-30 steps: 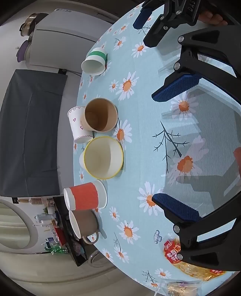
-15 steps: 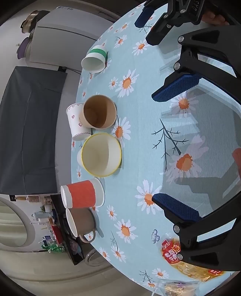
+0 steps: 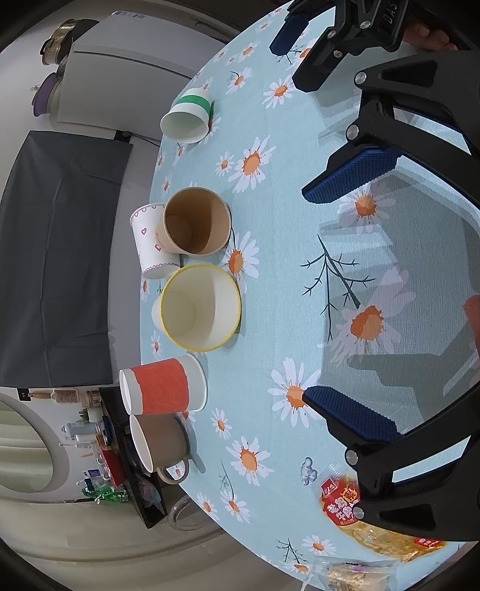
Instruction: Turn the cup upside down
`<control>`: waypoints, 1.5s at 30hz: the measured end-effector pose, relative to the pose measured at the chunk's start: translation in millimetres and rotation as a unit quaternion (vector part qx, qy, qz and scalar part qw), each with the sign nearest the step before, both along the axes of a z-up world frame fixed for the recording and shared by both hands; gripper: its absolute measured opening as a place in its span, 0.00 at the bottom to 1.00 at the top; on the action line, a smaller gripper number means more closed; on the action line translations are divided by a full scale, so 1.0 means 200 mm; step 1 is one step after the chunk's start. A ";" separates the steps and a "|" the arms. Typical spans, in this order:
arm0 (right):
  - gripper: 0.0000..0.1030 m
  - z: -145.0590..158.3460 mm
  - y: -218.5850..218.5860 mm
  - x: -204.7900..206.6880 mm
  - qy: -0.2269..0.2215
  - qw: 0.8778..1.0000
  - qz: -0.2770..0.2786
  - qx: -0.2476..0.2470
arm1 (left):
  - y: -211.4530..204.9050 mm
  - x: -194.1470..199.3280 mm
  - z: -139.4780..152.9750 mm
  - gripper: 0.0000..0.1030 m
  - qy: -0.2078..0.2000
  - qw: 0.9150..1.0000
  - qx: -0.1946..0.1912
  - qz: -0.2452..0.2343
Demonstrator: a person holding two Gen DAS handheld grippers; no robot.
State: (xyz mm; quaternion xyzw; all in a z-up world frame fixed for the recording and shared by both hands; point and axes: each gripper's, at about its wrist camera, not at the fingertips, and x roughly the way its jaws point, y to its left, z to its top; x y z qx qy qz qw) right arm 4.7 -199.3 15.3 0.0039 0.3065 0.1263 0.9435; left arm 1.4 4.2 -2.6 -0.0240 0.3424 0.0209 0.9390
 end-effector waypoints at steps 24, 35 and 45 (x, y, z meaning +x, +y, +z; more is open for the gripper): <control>0.92 0.00 0.00 -0.01 -0.001 1.000 0.004 0.004 | 0.00 0.00 -0.01 0.94 0.001 1.000 0.004 0.005; 0.92 0.00 0.00 0.00 0.001 1.000 0.004 0.005 | 0.00 0.00 0.00 0.94 0.003 1.000 0.005 0.006; 0.92 0.00 0.00 0.00 0.002 1.000 0.004 0.004 | 0.00 0.00 0.00 0.94 0.000 1.000 0.005 0.013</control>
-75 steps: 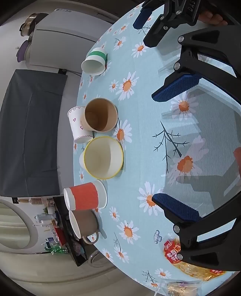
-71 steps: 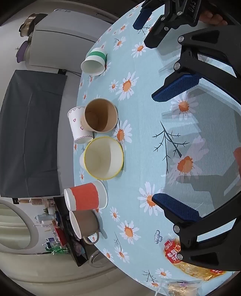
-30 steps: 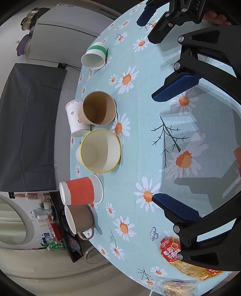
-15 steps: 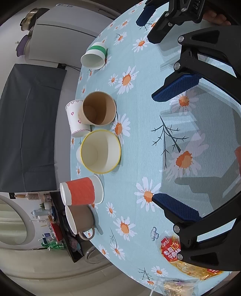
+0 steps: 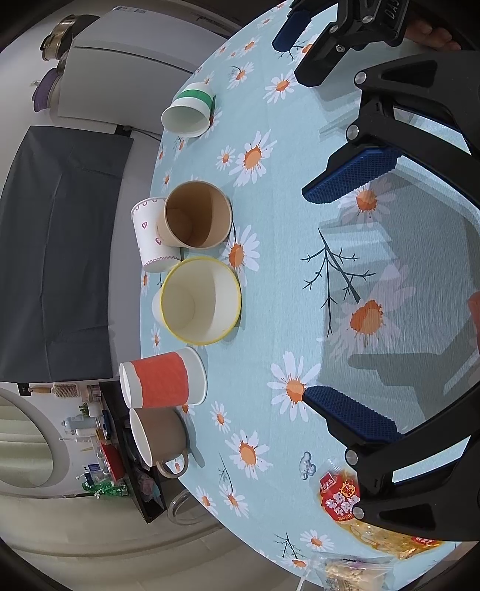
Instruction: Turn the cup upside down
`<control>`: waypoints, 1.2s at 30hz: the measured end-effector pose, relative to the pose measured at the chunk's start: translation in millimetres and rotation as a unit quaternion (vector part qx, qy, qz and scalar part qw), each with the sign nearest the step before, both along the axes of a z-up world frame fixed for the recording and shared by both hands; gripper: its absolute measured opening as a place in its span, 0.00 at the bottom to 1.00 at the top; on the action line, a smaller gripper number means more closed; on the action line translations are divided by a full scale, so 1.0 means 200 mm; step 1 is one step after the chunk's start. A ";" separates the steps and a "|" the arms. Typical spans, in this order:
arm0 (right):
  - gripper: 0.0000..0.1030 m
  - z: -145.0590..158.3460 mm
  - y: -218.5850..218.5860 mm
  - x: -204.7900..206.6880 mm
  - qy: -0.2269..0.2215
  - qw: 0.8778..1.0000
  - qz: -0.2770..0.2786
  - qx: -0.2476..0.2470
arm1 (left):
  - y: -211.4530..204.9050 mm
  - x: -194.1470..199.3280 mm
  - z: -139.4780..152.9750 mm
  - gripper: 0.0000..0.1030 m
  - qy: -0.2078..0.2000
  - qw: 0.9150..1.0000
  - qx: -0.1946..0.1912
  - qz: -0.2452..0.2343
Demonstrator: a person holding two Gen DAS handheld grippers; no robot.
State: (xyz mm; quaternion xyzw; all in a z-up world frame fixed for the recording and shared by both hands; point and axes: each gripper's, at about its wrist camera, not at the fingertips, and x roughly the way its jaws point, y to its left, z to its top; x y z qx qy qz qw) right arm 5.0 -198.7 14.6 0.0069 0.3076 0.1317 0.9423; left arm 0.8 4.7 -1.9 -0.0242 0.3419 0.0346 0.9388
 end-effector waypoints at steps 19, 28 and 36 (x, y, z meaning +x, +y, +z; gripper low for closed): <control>0.92 0.00 0.00 0.00 0.000 1.000 0.028 0.009 | 0.22 0.27 0.14 0.94 0.014 0.999 0.031 0.031; 0.92 0.00 0.00 0.00 0.003 0.999 0.040 0.011 | 0.22 0.54 0.07 0.43 0.057 0.997 0.053 0.012; 0.92 0.00 0.01 -0.01 0.001 0.998 0.054 0.015 | 0.22 0.55 0.08 0.04 0.062 0.998 0.020 -0.018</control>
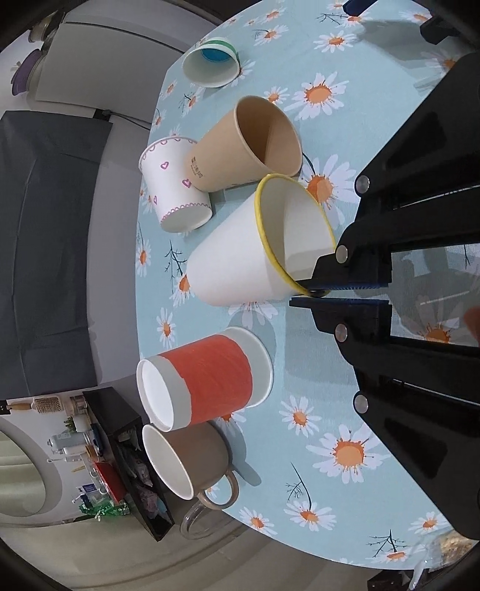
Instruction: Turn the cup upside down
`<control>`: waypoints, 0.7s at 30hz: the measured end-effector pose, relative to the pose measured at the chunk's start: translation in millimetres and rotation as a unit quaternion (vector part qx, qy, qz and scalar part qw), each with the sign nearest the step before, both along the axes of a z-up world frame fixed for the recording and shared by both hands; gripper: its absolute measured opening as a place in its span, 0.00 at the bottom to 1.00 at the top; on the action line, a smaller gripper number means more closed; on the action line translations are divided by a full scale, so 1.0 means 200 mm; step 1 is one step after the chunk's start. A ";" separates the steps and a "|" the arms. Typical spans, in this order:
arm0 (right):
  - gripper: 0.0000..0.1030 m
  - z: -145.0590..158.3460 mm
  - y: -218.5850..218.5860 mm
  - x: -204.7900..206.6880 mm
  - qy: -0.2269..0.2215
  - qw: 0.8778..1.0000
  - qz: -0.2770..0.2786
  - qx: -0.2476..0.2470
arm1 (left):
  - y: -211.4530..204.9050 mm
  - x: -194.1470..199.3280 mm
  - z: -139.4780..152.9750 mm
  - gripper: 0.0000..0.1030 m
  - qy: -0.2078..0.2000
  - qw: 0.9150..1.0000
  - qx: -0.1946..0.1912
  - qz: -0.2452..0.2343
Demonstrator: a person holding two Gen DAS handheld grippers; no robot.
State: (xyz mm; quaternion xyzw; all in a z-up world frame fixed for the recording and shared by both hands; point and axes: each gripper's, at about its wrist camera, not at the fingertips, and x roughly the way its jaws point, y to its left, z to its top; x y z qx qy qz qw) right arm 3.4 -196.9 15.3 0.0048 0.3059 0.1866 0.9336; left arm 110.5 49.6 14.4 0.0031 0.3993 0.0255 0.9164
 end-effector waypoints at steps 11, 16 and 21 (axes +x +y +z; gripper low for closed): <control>0.92 0.00 -0.01 0.00 -0.001 1.000 -0.002 0.003 | -0.08 -0.22 0.04 0.03 0.000 0.999 0.016 -0.036; 0.92 0.00 -0.01 0.00 0.000 1.000 -0.007 0.004 | -0.16 -0.39 0.04 0.03 -0.011 0.997 0.031 -0.068; 0.92 0.00 -0.02 0.00 0.000 1.000 -0.013 0.007 | -0.27 -0.49 0.02 0.04 -0.013 0.995 0.020 -0.101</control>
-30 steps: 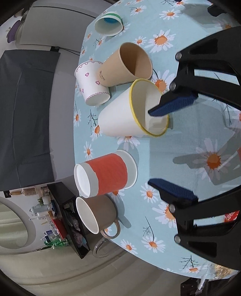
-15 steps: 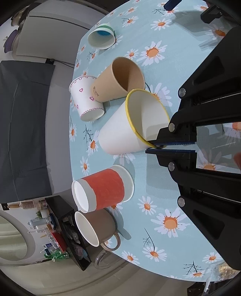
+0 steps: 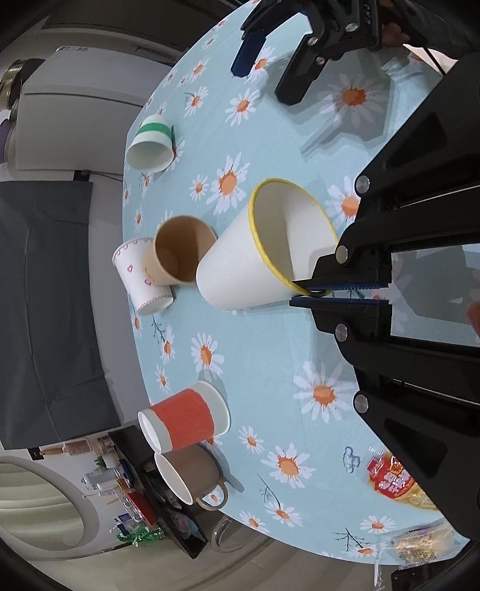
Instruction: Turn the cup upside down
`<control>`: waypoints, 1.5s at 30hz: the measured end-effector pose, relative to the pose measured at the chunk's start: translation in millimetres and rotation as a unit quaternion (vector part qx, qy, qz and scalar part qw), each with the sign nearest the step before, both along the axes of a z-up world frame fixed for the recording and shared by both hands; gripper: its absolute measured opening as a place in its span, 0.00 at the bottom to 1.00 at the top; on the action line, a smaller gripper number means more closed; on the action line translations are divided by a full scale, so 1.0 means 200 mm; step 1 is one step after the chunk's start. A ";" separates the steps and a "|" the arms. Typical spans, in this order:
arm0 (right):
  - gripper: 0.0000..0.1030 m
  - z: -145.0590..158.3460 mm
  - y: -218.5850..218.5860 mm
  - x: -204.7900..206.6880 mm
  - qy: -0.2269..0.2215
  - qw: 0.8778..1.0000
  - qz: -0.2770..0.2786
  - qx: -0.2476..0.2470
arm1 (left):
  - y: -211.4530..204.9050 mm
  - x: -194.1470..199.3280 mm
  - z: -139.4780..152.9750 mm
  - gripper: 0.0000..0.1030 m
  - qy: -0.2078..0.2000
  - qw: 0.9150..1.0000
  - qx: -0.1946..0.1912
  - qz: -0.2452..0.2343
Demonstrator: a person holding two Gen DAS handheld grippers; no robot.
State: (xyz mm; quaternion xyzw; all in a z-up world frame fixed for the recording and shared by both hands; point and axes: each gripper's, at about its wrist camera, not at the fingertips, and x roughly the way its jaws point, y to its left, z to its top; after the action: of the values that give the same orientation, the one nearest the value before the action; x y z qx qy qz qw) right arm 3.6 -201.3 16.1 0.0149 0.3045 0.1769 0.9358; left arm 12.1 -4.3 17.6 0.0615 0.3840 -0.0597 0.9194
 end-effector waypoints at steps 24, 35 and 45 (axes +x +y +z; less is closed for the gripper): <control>0.92 0.00 -0.01 0.00 0.000 1.000 -0.007 0.013 | -0.05 -0.13 -0.06 0.94 -0.024 0.999 -0.011 -0.043; 0.92 0.00 -0.02 0.01 0.003 1.000 -0.007 0.013 | 0.19 -0.12 -0.06 0.94 -0.061 0.997 -0.020 0.036; 0.92 -0.01 -0.01 0.02 0.011 1.000 -0.004 0.008 | 0.24 -0.11 -0.06 0.94 -0.073 0.995 -0.035 0.055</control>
State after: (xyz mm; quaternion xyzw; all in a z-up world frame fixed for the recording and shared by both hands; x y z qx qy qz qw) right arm 7.5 -202.3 14.0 0.0254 0.3133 0.1753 0.9330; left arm -10.3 42.9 4.8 0.0124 0.3163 -0.0173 0.9484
